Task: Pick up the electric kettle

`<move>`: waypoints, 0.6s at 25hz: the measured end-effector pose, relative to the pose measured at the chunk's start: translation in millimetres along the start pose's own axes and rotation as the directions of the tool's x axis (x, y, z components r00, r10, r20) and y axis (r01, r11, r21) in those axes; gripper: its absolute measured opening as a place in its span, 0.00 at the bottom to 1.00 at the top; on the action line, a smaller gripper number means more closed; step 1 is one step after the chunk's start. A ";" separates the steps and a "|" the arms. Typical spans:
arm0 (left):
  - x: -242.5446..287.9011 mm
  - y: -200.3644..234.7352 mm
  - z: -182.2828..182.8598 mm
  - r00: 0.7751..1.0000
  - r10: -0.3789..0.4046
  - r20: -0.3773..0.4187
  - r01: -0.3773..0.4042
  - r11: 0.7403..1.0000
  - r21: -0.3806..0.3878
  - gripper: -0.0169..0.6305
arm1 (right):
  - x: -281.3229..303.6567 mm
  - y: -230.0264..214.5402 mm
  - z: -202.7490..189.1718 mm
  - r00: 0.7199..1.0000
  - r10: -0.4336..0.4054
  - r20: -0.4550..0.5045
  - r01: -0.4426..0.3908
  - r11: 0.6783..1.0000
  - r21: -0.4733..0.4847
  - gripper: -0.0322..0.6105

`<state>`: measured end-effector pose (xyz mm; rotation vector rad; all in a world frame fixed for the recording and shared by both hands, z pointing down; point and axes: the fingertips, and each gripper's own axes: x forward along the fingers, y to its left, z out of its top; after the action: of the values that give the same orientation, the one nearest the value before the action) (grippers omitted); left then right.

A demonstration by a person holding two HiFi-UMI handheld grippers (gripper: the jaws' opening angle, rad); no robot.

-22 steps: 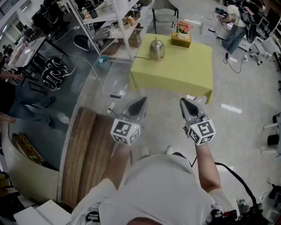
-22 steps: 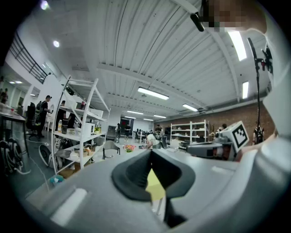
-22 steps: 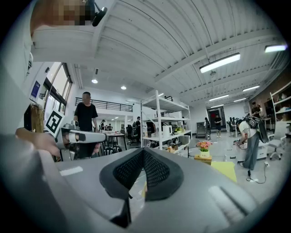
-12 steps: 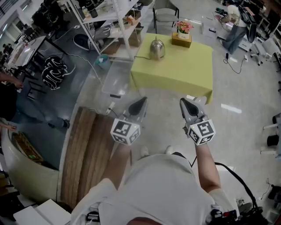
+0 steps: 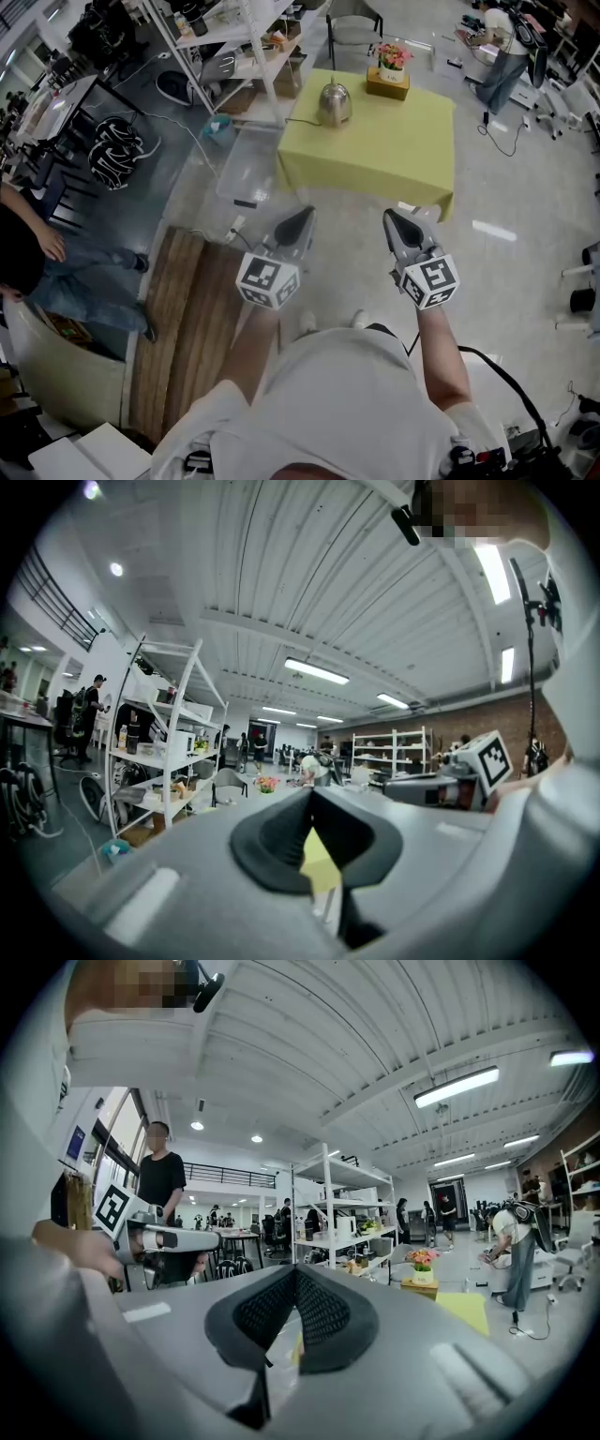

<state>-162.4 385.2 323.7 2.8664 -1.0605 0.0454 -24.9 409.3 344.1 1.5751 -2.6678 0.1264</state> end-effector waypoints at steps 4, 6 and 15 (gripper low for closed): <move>7.4 -1.5 0.5 1.000 -0.002 -0.002 0.002 1.000 0.003 0.03 | 0.3 -8.4 -1.0 1.000 -0.004 0.004 0.004 1.000 -0.003 0.06; 9.8 -1.8 -0.5 1.000 0.000 -0.003 0.000 1.000 0.004 0.03 | 0.2 -11.3 -1.5 1.000 -0.004 0.006 0.004 1.000 -0.002 0.06; 26.8 -13.6 -7.2 1.000 0.023 -0.001 -0.023 1.000 0.009 0.03 | -3.4 -23.2 -6.9 0.998 0.067 0.000 -0.067 0.997 -0.028 0.06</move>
<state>-133.2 378.7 331.5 2.8613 -1.0962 0.0531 -3.0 401.7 351.8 1.4795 -2.7118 0.0903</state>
